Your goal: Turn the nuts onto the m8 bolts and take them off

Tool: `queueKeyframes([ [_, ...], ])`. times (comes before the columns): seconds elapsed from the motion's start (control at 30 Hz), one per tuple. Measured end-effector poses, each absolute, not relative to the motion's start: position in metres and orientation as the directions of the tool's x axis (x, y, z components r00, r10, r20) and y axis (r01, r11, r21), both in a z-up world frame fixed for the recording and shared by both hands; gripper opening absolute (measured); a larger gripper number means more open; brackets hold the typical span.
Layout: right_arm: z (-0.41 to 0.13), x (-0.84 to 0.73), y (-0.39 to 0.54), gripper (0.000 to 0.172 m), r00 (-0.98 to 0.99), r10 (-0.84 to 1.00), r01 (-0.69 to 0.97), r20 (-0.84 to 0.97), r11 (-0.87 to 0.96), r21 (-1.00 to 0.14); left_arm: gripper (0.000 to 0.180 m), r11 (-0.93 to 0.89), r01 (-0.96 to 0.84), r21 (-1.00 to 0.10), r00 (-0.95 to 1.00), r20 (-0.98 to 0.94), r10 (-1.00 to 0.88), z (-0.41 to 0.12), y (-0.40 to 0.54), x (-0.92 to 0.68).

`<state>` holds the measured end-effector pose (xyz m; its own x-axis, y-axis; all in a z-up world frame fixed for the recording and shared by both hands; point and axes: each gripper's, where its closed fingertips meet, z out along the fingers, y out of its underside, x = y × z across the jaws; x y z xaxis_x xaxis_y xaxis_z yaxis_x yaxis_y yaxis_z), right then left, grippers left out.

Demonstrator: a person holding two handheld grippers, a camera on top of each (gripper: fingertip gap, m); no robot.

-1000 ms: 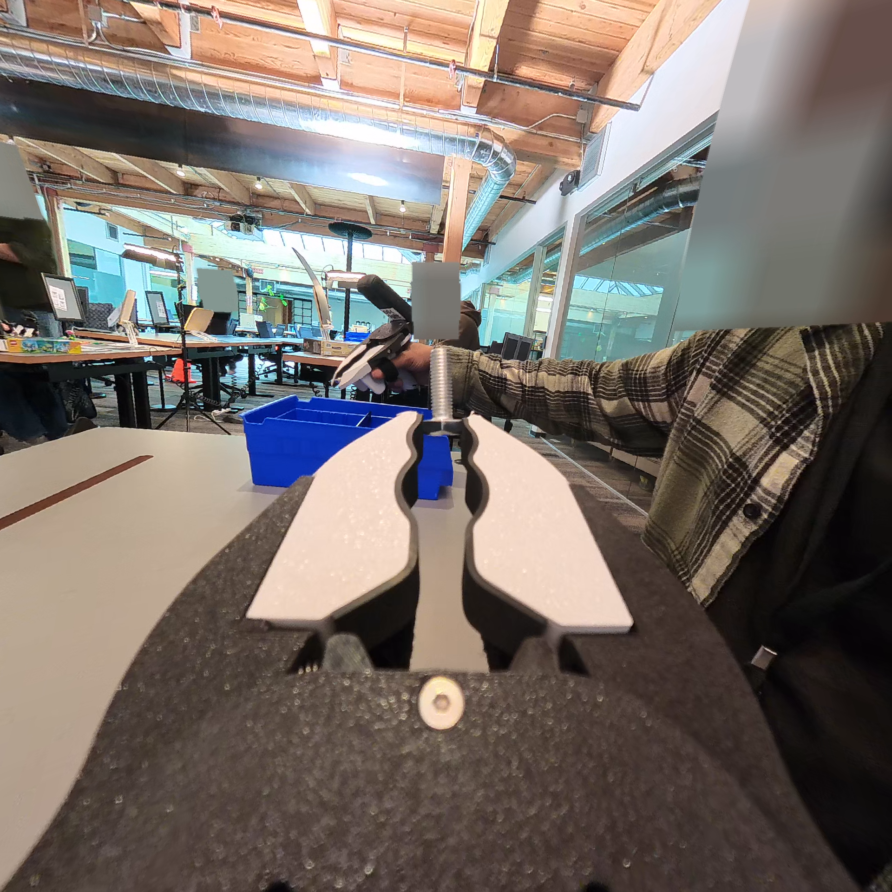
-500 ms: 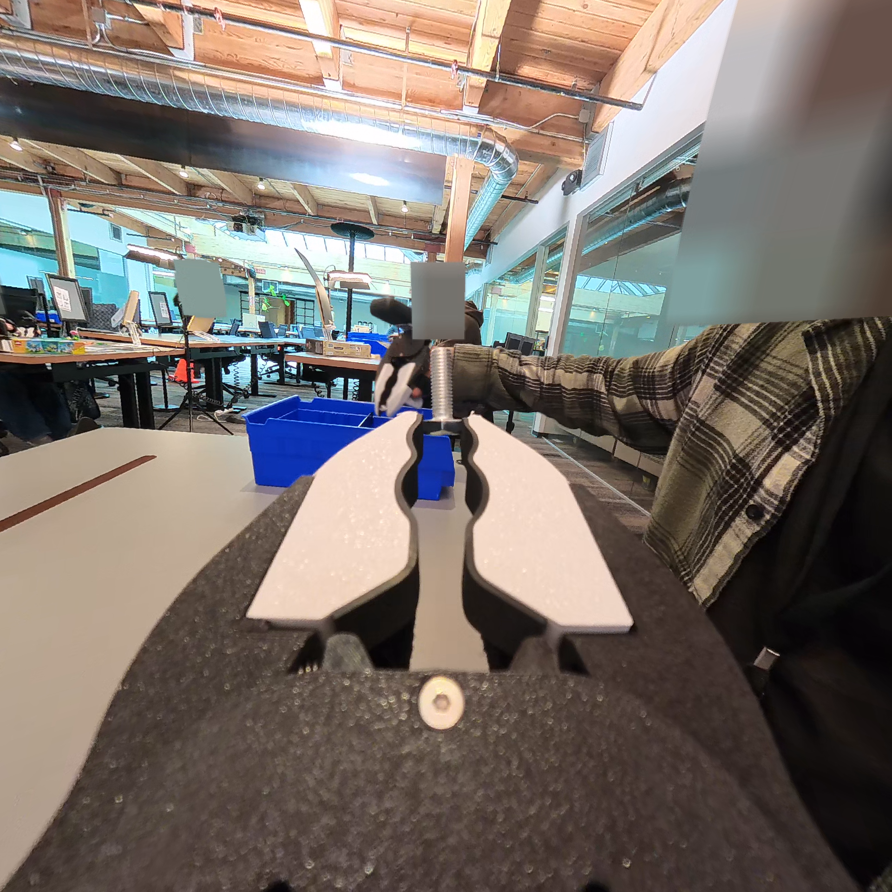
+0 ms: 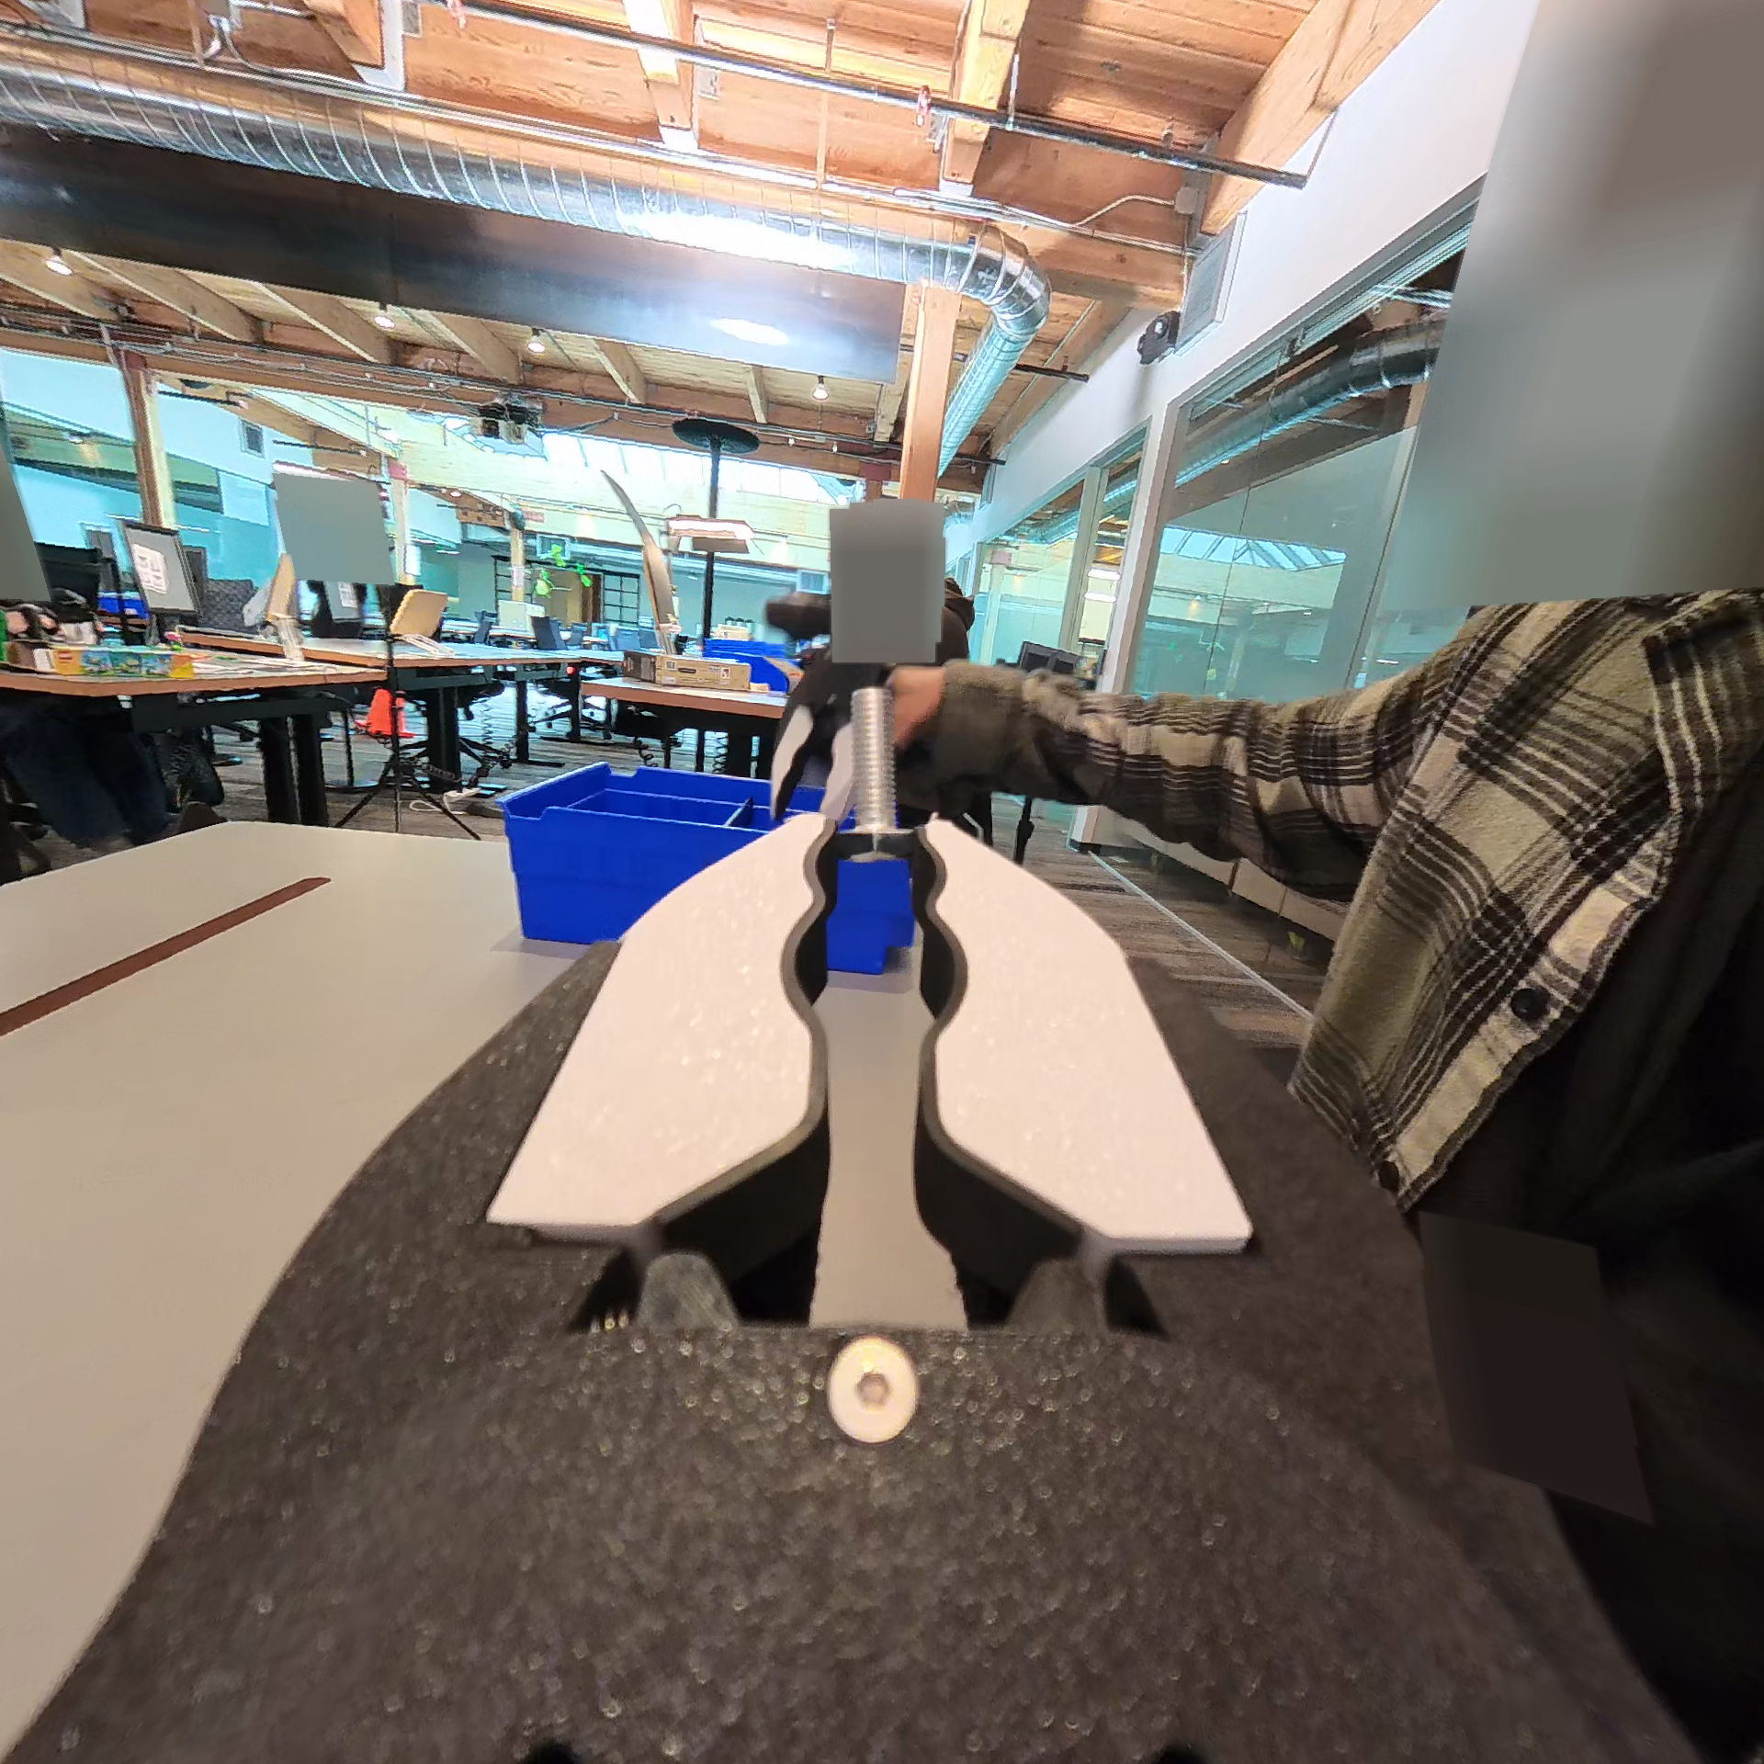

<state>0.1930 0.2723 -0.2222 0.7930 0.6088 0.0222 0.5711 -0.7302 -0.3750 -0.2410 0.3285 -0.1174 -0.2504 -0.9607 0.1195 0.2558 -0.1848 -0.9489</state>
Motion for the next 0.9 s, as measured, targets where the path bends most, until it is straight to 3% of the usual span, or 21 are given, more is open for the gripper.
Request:
queueKeyframes([
  [0.03,-0.207,0.187,0.277,0.05,0.8,0.596,0.566,0.064,-0.715,-0.411,0.014,-0.183,0.255,-0.949,-0.248,0.118,-0.962,-0.118,0.329,-0.241],
  [0.13,-0.149,0.136,0.302,0.043,0.808,0.575,0.515,0.13,-0.581,-0.63,0.014,-0.187,0.258,-0.948,-0.248,0.122,-0.961,-0.117,0.329,-0.24],
  [0.23,-0.1,0.038,0.322,0.034,0.746,0.661,0.403,0.084,-0.346,-0.848,0.014,-0.181,0.253,-0.95,-0.251,0.116,-0.961,-0.117,0.326,-0.239],
  [0.33,-0.077,-0.078,0.328,0.033,0.588,0.807,0.272,0.053,-0.136,-0.953,0.014,-0.177,0.25,-0.952,-0.253,0.113,-0.961,-0.117,0.325,-0.238],
  [0.43,-0.071,-0.17,0.33,0.037,0.448,0.893,0.172,0.048,-0.033,-0.985,0.014,-0.177,0.245,-0.953,-0.253,0.114,-0.961,-0.118,0.325,-0.237],
  [0.57,-0.09,-0.232,0.335,0.039,0.334,0.941,0.184,0.048,-0.015,-0.983,0.014,-0.177,0.246,-0.953,-0.259,0.111,-0.96,-0.117,0.323,-0.237],
  [0.7,-0.095,-0.25,0.335,0.028,0.279,0.96,0.157,0.024,-0.021,-0.987,0.014,-0.176,0.25,-0.952,-0.263,0.108,-0.959,-0.116,0.321,-0.237],
  [0.8,-0.1,-0.255,0.328,0.008,0.211,0.977,0.2,0.033,-0.01,-0.98,0.014,-0.169,0.243,-0.955,-0.259,0.104,-0.96,-0.116,0.32,-0.235],
  [0.9,-0.1,-0.252,0.325,0.007,0.208,0.978,0.226,0.03,-0.018,-0.974,0.014,-0.156,0.235,-0.959,-0.254,0.095,-0.962,-0.117,0.32,-0.232],
])
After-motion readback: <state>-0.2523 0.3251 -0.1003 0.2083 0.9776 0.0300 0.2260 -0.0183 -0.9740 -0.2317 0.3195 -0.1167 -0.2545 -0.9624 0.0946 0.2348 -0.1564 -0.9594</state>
